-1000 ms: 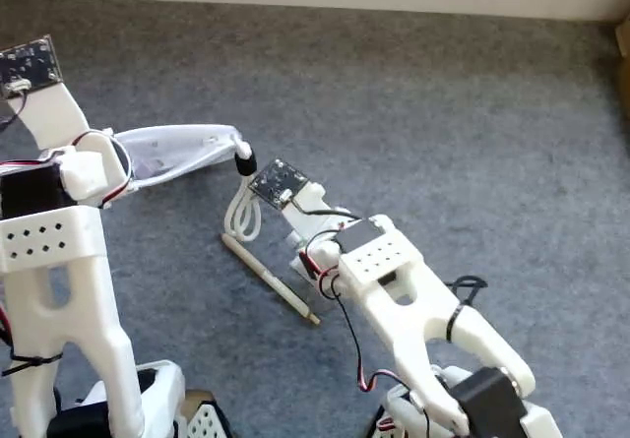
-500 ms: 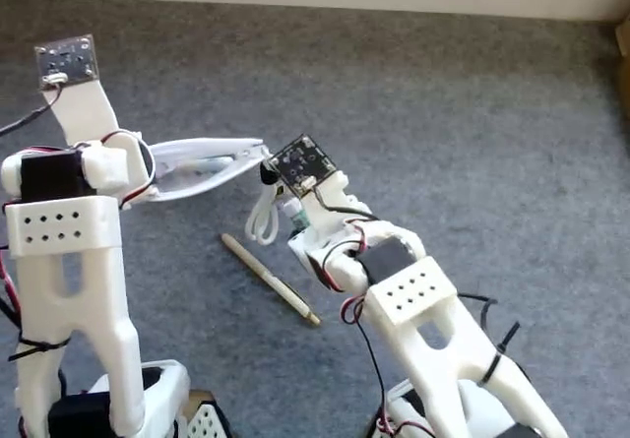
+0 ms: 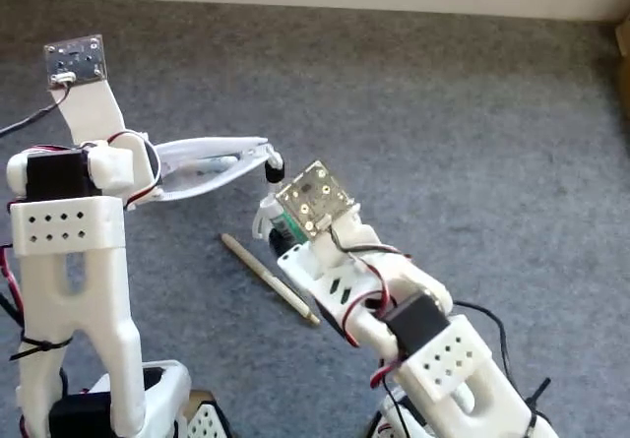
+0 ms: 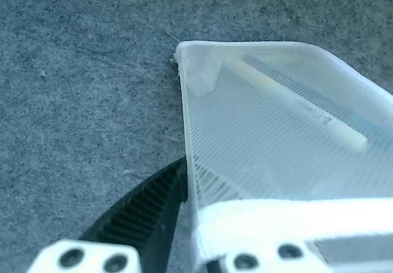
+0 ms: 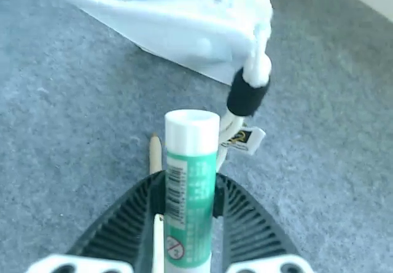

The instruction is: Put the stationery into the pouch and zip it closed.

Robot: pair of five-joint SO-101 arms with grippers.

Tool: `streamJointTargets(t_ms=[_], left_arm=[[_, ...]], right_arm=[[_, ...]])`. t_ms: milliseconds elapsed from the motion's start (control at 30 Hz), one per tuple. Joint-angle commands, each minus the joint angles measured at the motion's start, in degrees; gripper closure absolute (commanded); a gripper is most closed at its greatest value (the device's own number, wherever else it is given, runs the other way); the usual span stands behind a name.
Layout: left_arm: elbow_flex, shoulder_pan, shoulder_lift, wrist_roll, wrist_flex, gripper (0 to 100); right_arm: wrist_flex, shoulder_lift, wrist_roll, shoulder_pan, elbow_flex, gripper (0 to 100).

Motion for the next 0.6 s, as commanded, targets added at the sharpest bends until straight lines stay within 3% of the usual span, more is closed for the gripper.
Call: streamJointTargets(t_ms=[0, 567], left_arm=[[-2.8, 1.5, -1.0, 0.7, -0.2, 99], [-2.7, 1.5, -0.9, 0.7, -0.3, 99]], right_arm=[[-2.4, -4.9, -0.5, -2.5, -1.0, 99.0], [-42.2, -5.6, -0.5, -7.7, -0.4, 99.0]])
